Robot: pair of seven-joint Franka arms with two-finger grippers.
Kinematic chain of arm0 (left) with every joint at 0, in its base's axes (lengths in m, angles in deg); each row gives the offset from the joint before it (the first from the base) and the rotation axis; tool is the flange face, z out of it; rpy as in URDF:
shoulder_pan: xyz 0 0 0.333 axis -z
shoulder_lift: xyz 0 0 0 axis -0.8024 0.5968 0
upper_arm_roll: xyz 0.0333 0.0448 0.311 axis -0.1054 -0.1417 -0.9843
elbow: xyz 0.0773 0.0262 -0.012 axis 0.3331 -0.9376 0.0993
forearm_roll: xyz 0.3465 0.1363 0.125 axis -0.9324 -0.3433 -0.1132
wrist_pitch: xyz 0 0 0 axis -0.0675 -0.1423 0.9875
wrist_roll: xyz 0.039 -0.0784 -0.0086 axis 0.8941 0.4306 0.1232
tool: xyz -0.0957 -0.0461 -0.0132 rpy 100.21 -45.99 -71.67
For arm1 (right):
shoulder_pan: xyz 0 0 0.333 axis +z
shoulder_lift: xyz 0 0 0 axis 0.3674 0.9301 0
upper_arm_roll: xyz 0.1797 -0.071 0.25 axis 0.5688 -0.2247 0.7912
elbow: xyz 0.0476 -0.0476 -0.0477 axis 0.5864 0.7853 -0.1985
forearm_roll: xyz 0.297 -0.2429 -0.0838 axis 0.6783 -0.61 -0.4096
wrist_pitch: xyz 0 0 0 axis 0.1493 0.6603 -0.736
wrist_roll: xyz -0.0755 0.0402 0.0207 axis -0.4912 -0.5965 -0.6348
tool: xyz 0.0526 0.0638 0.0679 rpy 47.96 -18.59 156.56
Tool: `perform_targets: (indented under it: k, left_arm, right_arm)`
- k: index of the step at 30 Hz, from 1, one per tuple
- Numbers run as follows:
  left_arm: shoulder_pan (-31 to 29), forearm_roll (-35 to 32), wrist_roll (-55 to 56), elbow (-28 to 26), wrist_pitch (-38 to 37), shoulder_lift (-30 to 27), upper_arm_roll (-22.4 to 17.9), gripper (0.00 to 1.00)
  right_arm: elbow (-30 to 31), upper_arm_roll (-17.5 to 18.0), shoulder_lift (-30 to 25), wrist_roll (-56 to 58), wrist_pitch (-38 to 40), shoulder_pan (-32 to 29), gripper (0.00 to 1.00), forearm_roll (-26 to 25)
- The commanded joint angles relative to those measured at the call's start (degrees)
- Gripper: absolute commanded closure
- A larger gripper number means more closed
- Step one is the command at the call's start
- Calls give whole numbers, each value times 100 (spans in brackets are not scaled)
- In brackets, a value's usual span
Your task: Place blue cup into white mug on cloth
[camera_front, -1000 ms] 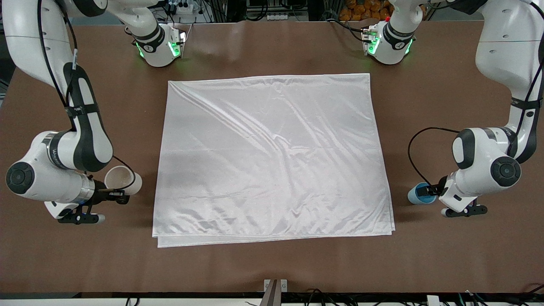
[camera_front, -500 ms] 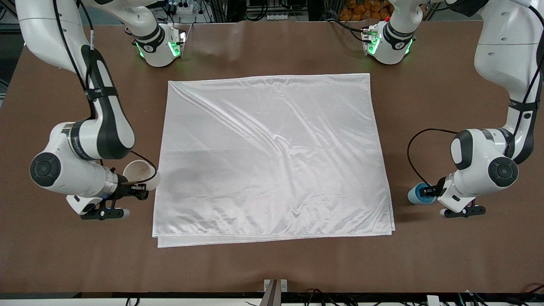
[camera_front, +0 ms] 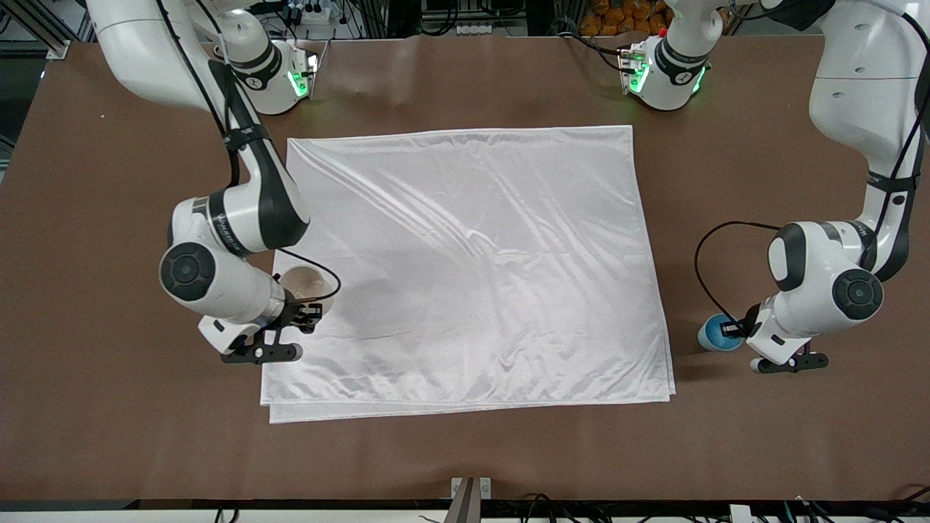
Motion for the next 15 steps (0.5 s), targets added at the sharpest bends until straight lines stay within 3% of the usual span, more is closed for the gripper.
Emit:
perform_targets:
  k: [1,9,15]
  left_arm:
    - [-18,-26,36,-48,86,-66,5,100]
    - [-10,-26,-8,-30,86,-101,5,100]
    - [-10,-35,-43,-13,86,-136,5,100]
  right_arm:
    - [-410,-238,291,-553,84,491,100,-117]
    - [-594,-309,528,-1317,-22,1018,100,-100]
    - [-902,-643,818,-1854,-66,1563,100,-56]
